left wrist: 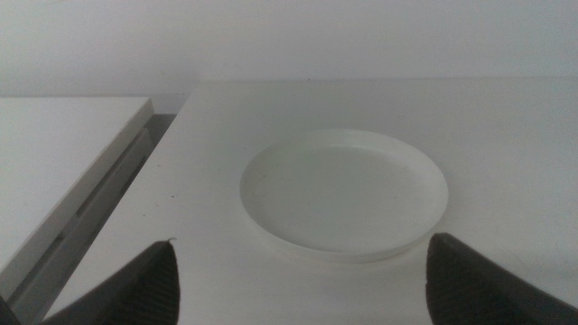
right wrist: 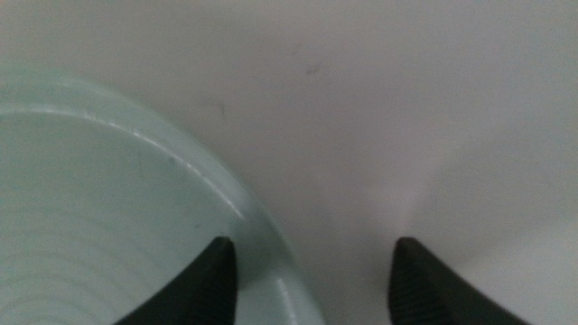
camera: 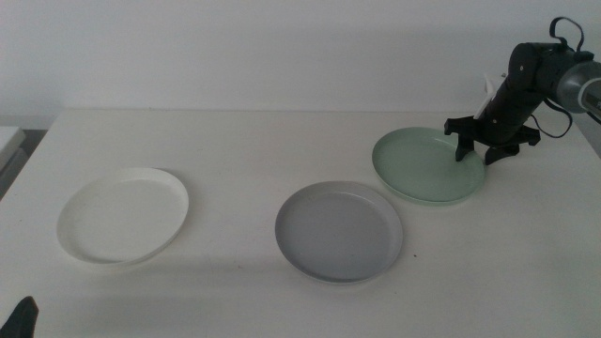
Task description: Stack the three bowls on top of each other.
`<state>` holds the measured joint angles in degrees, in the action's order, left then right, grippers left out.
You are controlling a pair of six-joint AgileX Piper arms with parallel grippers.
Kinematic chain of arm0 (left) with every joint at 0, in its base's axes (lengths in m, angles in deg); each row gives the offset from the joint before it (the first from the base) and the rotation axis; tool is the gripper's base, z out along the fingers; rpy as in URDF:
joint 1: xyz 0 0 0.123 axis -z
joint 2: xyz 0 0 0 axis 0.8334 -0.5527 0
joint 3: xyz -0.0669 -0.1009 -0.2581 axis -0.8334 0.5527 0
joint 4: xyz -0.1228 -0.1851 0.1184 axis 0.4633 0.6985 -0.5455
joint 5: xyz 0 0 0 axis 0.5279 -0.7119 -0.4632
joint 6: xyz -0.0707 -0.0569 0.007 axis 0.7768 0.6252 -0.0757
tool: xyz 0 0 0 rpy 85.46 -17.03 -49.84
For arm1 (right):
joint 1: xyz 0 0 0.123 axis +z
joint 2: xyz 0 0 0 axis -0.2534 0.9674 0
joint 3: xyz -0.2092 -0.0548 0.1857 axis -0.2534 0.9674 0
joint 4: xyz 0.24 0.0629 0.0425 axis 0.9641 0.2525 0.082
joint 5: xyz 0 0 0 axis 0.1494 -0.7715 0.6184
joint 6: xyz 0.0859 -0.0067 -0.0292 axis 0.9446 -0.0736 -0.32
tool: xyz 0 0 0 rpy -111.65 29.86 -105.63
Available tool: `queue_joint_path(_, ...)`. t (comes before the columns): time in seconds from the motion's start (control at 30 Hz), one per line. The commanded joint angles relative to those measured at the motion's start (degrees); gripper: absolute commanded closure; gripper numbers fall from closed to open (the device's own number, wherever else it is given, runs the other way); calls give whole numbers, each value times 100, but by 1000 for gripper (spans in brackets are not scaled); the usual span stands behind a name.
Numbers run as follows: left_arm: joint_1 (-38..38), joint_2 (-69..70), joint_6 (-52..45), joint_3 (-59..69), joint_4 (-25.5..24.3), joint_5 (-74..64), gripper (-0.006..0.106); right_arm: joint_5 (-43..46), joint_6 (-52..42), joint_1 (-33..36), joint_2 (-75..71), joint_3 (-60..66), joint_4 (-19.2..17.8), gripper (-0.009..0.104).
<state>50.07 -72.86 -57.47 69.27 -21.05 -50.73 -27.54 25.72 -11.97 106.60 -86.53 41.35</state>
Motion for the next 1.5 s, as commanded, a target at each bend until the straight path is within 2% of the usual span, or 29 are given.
queue_joint_path(0.0, 20, 20, 27, 2, -14, 71, 7, 31, -48, -41, 29, -48, 36, 57)
queue_joint_path(0.13, 20, 20, 27, 2, -14, 71, 7, 39, -70, -41, 43, -48, -64, 71)
queue_joint_path(0.27, 20, 20, 27, 2, -14, 71, 7, 17, -188, -41, 5, -48, -101, 95)
queue_joint_path(0.3, 20, 20, 27, 2, -14, 71, 7, -8, -226, -41, -43, -48, -114, 98)
queue_joint_path(0.47, 20, 20, 15, 2, -14, 71, 7, -136, -353, -41, -601, -48, -114, 98)
queue_joint_path(0.53, 20, 20, 15, 2, -14, 71, 7, -204, -414, -41, -956, -21, -1, 98)
queue_joint_path(0.63, 20, 20, 15, 2, -14, 71, 7, 34, -426, 42, -1747, 677, 556, 98)
queue_joint_path(0.7, 20, 20, 27, 2, -14, 71, 7, 819, -519, 270, -2448, 1849, 1027, 98)
queue_joint_path(0.77, 20, 20, 27, 2, -14, 71, 7, 1863, -624, 590, -3061, 3166, 1237, 98)
queue_joint_path(0.87, 20, 20, 27, 2, -14, 71, 7, 2855, -537, 1147, -3689, 4485, 1237, 98)
queue_joint_path(1.0, 20, 20, 27, 2, -14, 71, 7, 3070, -472, 1690, -3818, 5171, 1237, 98)
queue_joint_path(1.47, 20, 20, 27, 2, -14, 71, 7, 3487, -472, 1954, -3285, 5340, 1355, 97)
